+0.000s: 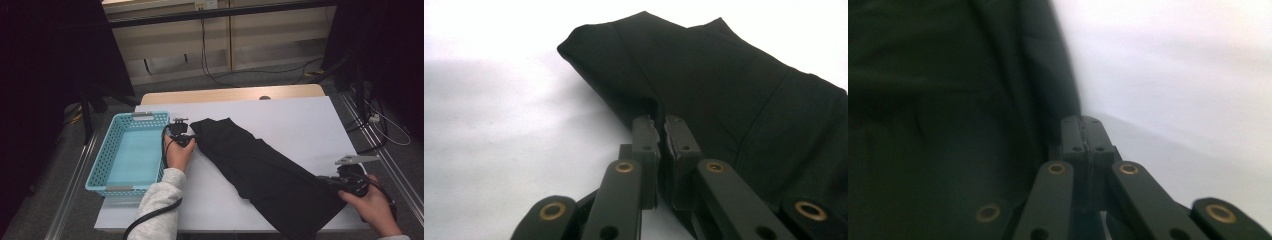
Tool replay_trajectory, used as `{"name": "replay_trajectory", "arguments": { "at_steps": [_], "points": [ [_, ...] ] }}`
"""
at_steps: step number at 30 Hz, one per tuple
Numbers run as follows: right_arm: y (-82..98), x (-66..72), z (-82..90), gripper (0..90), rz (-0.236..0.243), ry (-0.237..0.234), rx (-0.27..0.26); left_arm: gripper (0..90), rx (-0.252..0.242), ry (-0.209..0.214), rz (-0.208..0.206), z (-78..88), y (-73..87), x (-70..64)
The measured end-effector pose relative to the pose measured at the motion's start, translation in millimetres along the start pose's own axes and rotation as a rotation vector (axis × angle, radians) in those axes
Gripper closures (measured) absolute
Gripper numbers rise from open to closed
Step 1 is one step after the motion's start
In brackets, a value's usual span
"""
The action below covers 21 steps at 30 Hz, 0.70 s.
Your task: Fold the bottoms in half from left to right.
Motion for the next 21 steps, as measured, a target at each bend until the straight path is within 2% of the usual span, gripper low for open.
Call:
{"name": "replay_trajectory", "arguments": {
  "at_steps": [1, 2, 5, 7, 9, 11, 16, 19, 20, 21],
  "points": [
    [-0.6, -8.3, 0.1, 90.0, -0.007, 0.018, 0.001, 84.5, 0.003, 0.011, 0.001, -0.5, 1.1, -3.3],
    [-1.3, -15.7, -0.6, 90.0, -0.017, 0.016, -0.003, 83.3, 0.004, 0.016, -0.015, -0.9, 1.8, -5.6],
    [-4.6, -29.0, -1.0, 86.3, -0.033, 0.059, -0.033, 65.2, -0.017, 0.016, -0.042, -0.8, 3.6, -9.8],
    [-6.9, -27.0, 1.4, 68.5, -0.029, 0.061, -0.046, 55.3, -0.012, 0.033, -0.053, 0.3, 6.0, -12.6],
    [-9.9, -21.8, 8.5, 70.1, -0.004, 0.068, -0.065, 48.7, -0.014, 0.018, -0.068, 2.9, 7.9, -12.0],
    [-12.2, -17.2, 15.6, 69.7, 0.007, 0.071, -0.084, 44.4, -0.025, 0.021, -0.074, 5.7, 9.3, -12.3],
    [-6.4, -3.3, 20.9, 68.1, 0.053, 0.054, -0.054, 33.1, -0.028, 0.010, -0.117, 11.1, 12.9, -11.5],
    [2.0, -8.4, 17.5, 67.9, 0.065, 0.117, -0.030, 29.4, -0.028, 0.007, -0.151, 10.6, 15.4, -11.3],
    [4.9, -11.8, 15.6, 69.2, 0.063, 0.134, -0.024, 27.9, -0.033, 0.007, -0.148, 10.4, 15.8, -11.6],
    [8.0, -13.0, 14.0, 71.3, 0.055, 0.127, -0.011, 26.6, -0.041, 0.003, -0.148, 10.4, 15.9, -12.0]
  ]
}}
Point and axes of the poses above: each handheld gripper's, and its own axes: z roughly backward along the jaws, y roughly out of its underside, x roughly to its left, the point moved 7 cm from there along -z, roughly forward along the jaws, and after that the axes turned 12 degrees about -x, right-handed, at the moved point
